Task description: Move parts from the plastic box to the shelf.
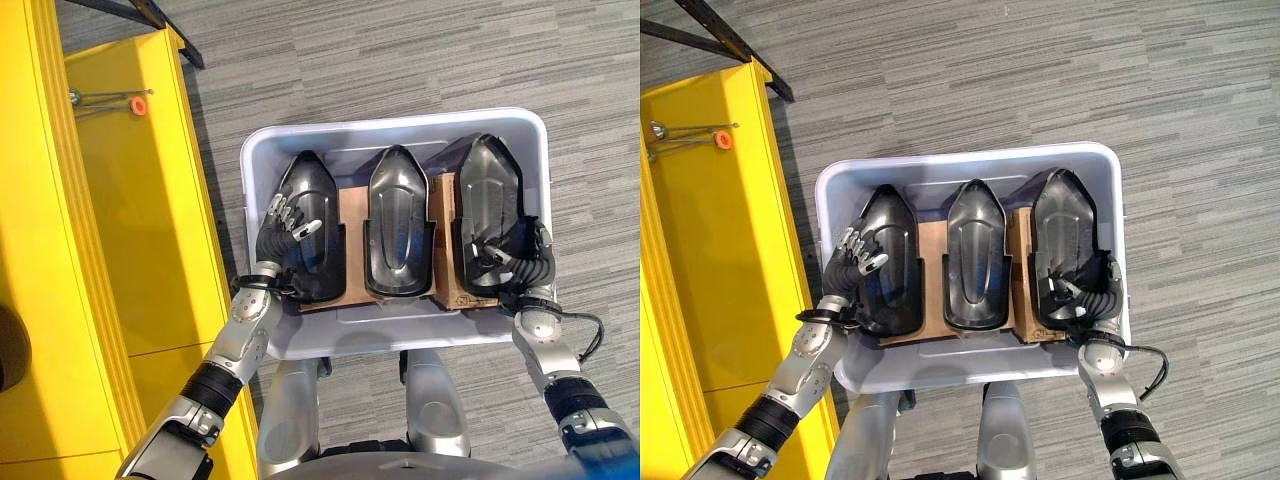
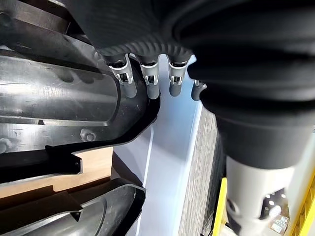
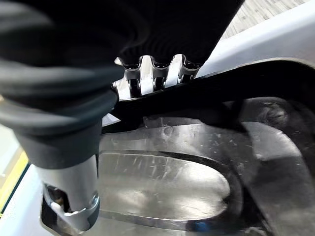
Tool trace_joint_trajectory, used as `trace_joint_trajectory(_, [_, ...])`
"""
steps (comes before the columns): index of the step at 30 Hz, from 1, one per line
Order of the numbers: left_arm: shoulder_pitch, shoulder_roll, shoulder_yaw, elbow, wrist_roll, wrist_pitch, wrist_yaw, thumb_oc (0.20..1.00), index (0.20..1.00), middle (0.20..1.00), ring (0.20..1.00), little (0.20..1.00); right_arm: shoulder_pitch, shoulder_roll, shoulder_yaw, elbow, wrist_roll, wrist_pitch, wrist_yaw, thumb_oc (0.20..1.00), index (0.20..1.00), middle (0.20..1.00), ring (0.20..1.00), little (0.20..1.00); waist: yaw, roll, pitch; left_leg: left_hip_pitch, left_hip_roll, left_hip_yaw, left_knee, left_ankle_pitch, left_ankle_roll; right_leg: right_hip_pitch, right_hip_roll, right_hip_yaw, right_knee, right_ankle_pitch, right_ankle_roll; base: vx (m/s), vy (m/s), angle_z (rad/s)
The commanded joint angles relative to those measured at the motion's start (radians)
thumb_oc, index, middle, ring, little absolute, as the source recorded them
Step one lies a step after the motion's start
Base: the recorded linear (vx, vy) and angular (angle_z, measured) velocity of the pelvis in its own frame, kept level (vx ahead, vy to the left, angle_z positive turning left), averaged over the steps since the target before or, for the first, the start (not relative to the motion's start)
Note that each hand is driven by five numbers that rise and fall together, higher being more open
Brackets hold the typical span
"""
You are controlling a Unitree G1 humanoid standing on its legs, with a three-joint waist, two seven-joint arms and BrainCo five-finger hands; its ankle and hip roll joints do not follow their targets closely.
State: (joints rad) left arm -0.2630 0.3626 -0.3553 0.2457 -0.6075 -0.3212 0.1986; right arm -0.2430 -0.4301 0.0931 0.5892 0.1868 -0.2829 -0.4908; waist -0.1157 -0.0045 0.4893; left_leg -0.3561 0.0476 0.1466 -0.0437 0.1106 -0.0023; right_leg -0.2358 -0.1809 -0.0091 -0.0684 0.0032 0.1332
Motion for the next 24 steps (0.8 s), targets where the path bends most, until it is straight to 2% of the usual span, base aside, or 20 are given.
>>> trace_joint_trajectory(1, [-0.035, -0.030, 0.027, -0.061, 0.016, -0.059, -0.005, 1.000, 1.000, 1.000, 1.000, 1.000, -0.037, -0.053, -0.037, 0.029, 0.040, -0.037, -0.035, 1.000, 1.000, 1.000, 1.000, 1.000, 0.015, 0.008, -0.028, 0.008, 0.093, -0.017, 0.167, -0.109, -0.099, -0.147, -0.076, 0.004, 0.100, 0.144, 0.038, 0.00, 0.000, 0.00])
trace_joint_trajectory(10, [-0.030, -0.026, 0.023, -0.075, 0.009, -0.058, -0.009, 1.000, 1.000, 1.000, 1.000, 1.000, -0.052, -0.058, -0.040, 0.079, 0.047, -0.033, -0.049, 1.000, 1.000, 1.000, 1.000, 1.000, 0.017, 0.015, -0.018, 0.004, 0.091, -0.009, 0.161, -0.107, -0.098, -0.165, -0.069, 0.004, 0.107, 0.145, 0.041, -0.01, -0.003, -0.02])
trace_joint_trajectory(24, [-0.030, -0.041, 0.019, -0.080, -0.005, -0.062, -0.013, 1.000, 1.000, 1.000, 1.000, 1.000, -0.114, -0.032, 0.099, 0.057, -0.003, -0.015, 0.019, 1.000, 1.000, 1.000, 1.000, 1.000, 0.031, 0.017, -0.010, -0.019, 0.086, -0.013, 0.175, -0.114, -0.097, -0.178, -0.071, -0.012, 0.119, 0.139, 0.040, 0.00, -0.001, 0.00])
